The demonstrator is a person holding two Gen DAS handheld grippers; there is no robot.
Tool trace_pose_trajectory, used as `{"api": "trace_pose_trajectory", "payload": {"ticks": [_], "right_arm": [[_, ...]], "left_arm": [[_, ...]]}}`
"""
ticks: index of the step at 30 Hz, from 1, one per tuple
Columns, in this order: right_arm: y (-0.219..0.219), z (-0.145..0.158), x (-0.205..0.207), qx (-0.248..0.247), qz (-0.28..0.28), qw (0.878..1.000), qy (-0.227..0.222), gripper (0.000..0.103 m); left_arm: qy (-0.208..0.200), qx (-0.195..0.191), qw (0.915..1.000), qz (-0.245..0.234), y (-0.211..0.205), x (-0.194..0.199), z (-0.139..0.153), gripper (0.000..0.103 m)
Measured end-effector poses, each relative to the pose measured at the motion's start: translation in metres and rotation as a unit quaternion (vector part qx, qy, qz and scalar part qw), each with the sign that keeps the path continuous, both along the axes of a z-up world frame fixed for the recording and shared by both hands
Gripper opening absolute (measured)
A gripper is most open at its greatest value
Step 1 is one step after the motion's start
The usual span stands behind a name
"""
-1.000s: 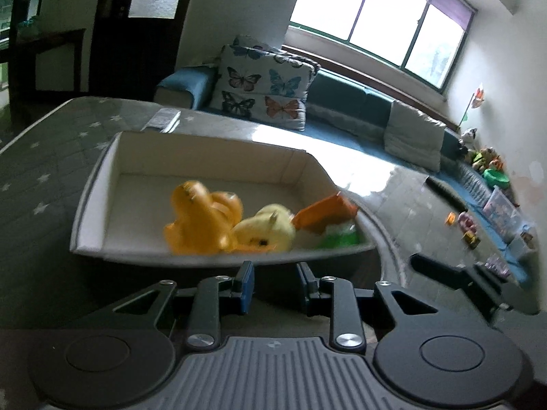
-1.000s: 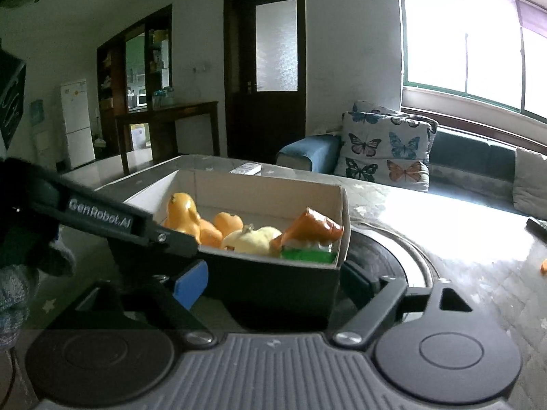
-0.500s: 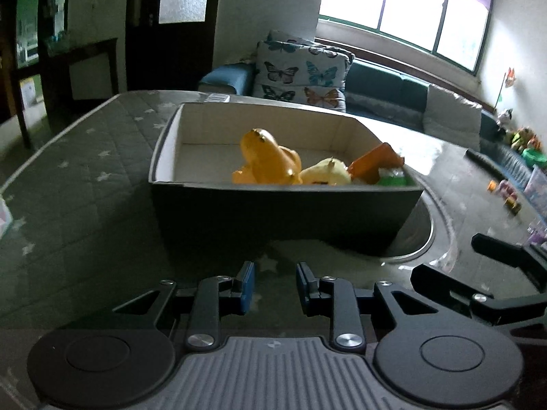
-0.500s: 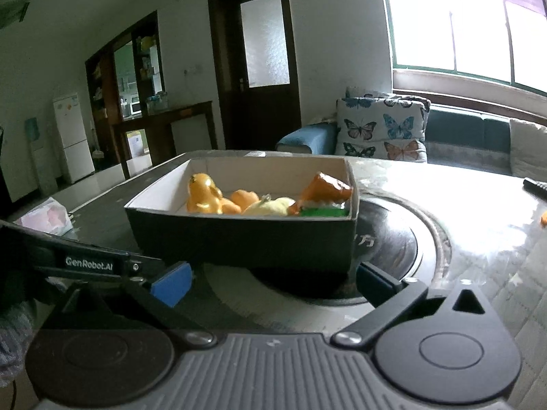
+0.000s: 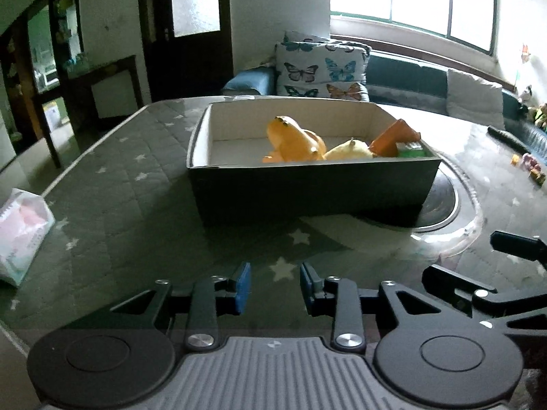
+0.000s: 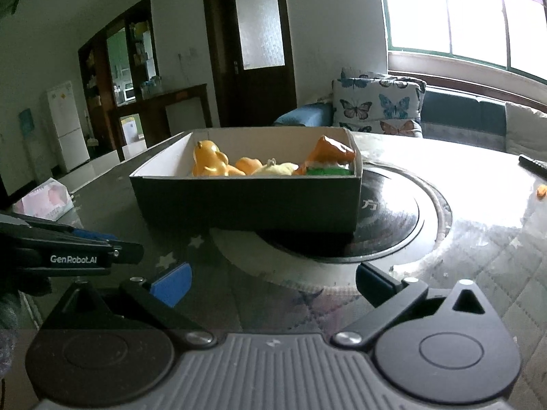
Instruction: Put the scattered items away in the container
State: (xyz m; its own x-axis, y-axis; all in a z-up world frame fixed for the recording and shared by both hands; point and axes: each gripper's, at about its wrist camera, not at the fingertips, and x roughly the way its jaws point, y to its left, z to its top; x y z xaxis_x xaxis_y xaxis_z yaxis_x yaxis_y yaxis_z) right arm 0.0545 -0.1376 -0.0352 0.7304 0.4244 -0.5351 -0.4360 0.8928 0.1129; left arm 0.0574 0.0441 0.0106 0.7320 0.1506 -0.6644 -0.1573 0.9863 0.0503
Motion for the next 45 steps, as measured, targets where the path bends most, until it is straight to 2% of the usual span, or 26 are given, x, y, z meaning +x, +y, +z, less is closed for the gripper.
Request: {"api": "trace_pose_trajectory", "payload": {"ticks": [10, 16, 45], "right_arm": [[0.006, -0.006, -0.002, -0.006, 0.005, 1.0, 0.015, 0.103], [0.009, -0.007, -0.001, -0.011, 0.007, 1.0, 0.019, 0.103], [0.021, -0.013, 0.02, -0.045, 0.01, 0.998, 0.038, 0.103]], "left_arm": [[0.025, 0.016, 0.9995, 0.01, 0.0, 0.003, -0.012, 0.034], [0.036, 0.01, 0.9992, 0.01, 0.003, 0.004, -0.018, 0.034], [0.025, 0.026, 0.9993, 0.013, 0.01, 0.016, -0.016, 0.034]]}}
